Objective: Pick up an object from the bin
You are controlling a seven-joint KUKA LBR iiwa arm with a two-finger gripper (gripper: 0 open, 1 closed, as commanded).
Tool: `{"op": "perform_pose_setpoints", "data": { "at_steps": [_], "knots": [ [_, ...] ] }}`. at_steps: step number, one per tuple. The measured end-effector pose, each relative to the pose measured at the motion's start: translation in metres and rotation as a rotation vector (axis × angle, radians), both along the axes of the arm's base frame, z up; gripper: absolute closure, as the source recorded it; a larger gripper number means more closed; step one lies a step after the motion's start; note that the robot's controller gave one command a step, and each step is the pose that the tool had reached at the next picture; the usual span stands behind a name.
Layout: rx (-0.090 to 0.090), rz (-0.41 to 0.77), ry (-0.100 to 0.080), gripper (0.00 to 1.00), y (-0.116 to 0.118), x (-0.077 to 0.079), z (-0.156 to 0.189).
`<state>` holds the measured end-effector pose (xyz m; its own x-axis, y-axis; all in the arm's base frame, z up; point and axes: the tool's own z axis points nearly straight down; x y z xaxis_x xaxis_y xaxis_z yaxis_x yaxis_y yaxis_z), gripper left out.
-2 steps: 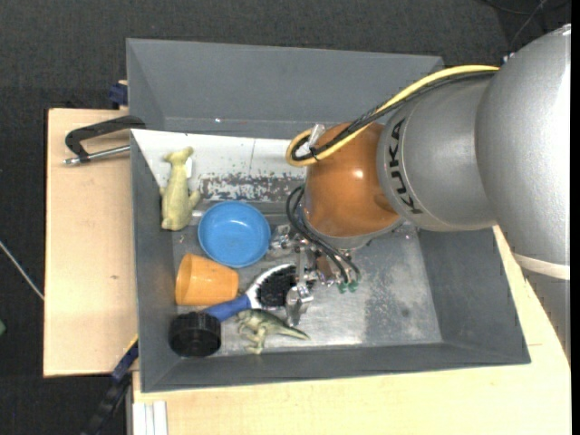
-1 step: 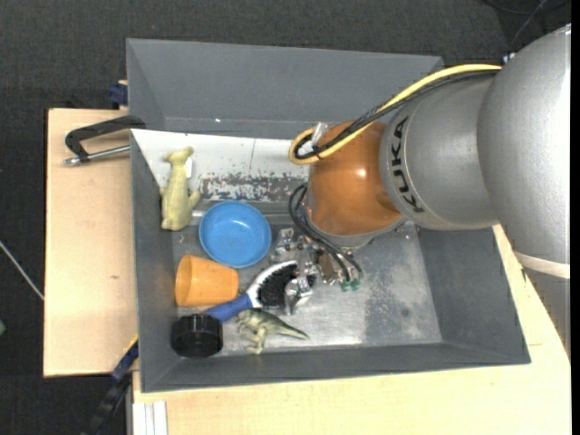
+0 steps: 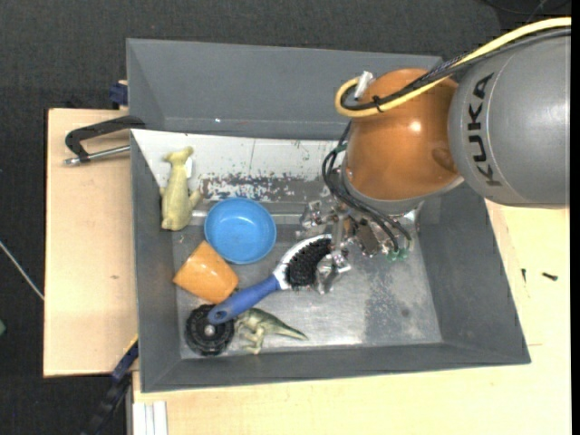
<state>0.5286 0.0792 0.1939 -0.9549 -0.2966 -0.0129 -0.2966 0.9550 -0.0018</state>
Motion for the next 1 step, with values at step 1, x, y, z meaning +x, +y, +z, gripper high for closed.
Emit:
{"op": "perform_pose_setpoints", "data": {
  "at_steps": [1],
  "knots": [
    [-0.005,0.46,0.001,1.0,-0.0075,-0.0161,0.0726]
  ]
}}
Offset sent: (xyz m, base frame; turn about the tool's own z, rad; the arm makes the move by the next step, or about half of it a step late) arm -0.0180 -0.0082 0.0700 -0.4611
